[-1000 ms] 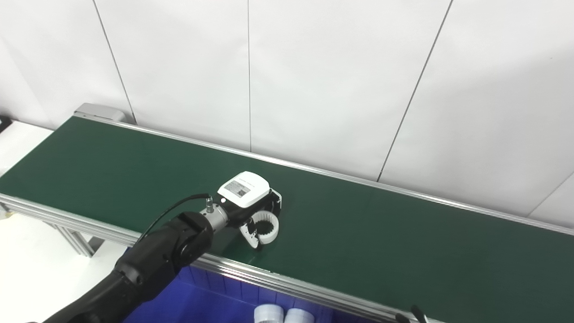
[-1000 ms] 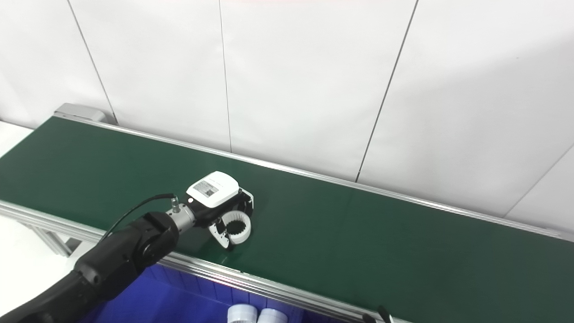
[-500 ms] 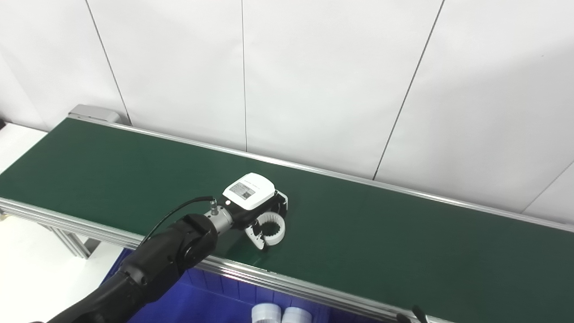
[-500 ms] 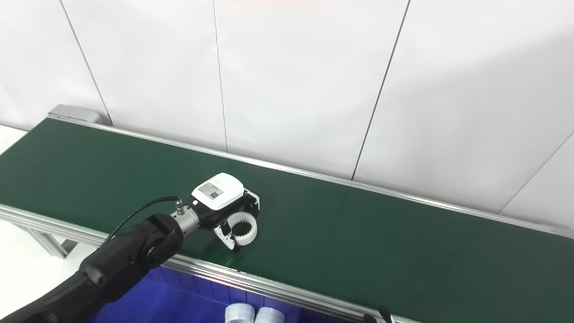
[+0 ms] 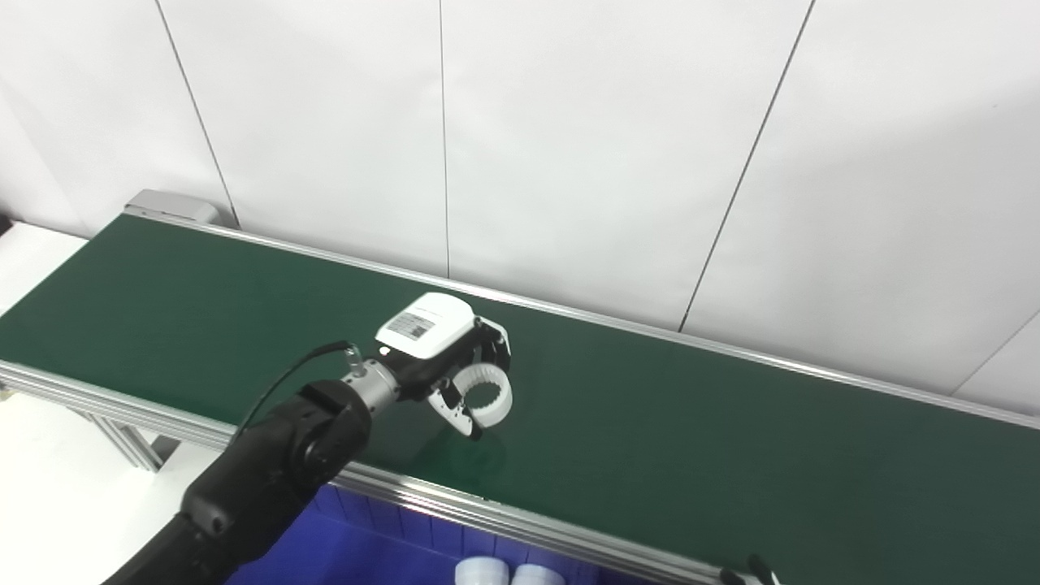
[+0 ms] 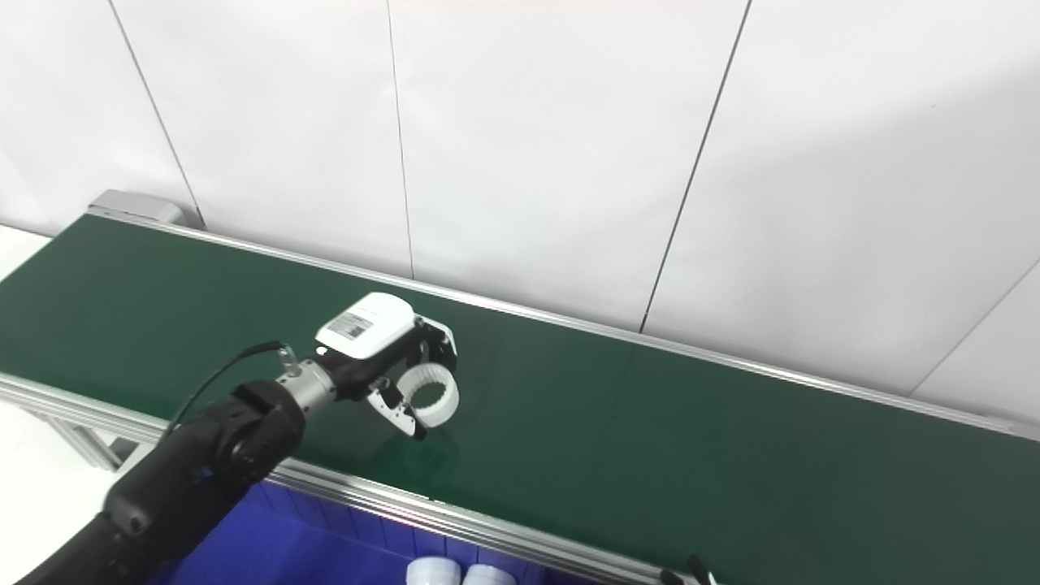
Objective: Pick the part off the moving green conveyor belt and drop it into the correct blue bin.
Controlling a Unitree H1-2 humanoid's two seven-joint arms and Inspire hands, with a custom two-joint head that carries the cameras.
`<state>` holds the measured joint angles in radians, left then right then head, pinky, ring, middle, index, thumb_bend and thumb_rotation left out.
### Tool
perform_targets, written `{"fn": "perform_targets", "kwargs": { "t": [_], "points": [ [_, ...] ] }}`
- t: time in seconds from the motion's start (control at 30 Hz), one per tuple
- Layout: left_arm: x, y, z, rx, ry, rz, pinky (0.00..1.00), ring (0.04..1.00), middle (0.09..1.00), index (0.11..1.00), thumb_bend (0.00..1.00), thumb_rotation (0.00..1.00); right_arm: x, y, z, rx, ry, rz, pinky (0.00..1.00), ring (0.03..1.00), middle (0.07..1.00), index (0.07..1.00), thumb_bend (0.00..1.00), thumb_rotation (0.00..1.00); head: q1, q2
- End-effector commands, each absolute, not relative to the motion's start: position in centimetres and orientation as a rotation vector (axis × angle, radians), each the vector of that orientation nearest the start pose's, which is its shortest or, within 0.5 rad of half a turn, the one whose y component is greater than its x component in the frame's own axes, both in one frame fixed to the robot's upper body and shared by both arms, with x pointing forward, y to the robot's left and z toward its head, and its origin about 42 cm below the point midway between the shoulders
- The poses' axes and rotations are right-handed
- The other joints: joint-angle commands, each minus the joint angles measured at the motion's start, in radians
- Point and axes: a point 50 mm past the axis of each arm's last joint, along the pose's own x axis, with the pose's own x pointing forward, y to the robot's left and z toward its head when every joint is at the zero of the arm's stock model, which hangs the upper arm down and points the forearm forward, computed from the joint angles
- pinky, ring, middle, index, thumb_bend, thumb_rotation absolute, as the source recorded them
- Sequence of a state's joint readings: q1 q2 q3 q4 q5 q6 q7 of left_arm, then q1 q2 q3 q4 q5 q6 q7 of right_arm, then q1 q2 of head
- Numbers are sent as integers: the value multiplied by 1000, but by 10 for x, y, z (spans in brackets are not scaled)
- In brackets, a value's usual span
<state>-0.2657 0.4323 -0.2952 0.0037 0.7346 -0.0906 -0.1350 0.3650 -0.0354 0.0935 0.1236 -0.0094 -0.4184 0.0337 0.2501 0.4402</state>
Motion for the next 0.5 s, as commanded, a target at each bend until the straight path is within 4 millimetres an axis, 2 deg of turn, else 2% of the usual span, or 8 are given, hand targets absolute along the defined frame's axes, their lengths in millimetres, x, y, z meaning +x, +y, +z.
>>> {"fn": "perform_targets", "kwargs": {
  "t": [0.0,0.13,0.3,0.47],
  "points": [
    [348,252,191,1172,-357,-355,345,419,496,532,474,0,142,-213,24,-21,-13,44,754,792,835,929,269,951,-3,1],
    [326,253,208,1110,-360,-338,350,408,482,537,474,0,142,-213,24,-20,-12,49,752,790,834,932,273,955,-7,3],
    [296,253,221,1075,-378,-334,361,410,477,533,474,0,143,-214,23,-18,-11,41,740,788,835,925,301,944,-14,12],
    [270,251,228,1026,-376,-340,363,410,464,527,475,0,144,-217,24,-24,-14,41,723,779,828,917,349,944,-20,40]
  ]
}}
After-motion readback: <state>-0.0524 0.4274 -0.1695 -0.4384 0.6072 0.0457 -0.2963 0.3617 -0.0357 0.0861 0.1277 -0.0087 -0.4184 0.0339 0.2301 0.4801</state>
